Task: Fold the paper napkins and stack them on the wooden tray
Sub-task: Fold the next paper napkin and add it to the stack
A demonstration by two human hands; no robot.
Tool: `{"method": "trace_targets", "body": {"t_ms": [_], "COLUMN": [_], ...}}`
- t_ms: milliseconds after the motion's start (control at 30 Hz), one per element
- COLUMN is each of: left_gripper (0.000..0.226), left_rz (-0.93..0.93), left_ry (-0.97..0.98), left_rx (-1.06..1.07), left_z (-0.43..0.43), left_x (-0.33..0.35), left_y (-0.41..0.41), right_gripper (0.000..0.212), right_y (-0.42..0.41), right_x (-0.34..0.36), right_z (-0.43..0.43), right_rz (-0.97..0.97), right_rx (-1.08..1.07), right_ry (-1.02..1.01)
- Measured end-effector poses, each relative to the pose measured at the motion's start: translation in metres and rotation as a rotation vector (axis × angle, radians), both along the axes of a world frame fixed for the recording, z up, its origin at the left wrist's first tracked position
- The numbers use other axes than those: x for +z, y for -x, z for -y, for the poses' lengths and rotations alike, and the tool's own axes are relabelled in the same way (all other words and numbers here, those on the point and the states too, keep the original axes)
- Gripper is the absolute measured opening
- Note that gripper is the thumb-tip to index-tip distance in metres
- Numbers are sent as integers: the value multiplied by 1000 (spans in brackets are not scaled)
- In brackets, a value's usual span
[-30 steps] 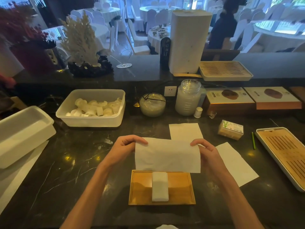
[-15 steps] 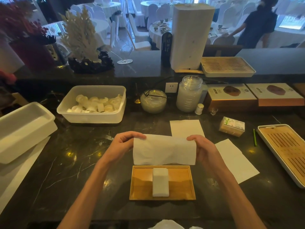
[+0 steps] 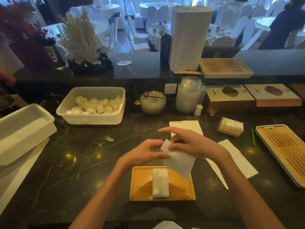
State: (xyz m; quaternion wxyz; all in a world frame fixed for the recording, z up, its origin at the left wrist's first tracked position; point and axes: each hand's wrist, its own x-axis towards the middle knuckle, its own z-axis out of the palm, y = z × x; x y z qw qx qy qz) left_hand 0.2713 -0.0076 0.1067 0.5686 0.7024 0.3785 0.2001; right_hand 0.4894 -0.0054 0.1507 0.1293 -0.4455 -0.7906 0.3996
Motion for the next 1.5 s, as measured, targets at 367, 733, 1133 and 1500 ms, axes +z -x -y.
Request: {"method": "trace_targets", "body": {"t_ms": [367,733,1133,1500], "left_gripper": [12,23,21,32], "left_rz": [243,261,311,301], "left_ry": [91,115,125,170], "left_rx": [480,505,534,491], "left_z": [12,8,2,-4], "left_x": [-17,-8,-5,0], "left_y": [-1,5,5,8], "right_gripper": [10,3,11,11], "right_y": [-11,2,2,0], "right_x": [-60,-62,-67,-58], "right_z": [40,30,26,16], "right_rz": [-474,-563,-601,-625], "right_rx": [-569,-643,-611,-656], "right_ry": [283,65,161,232]}}
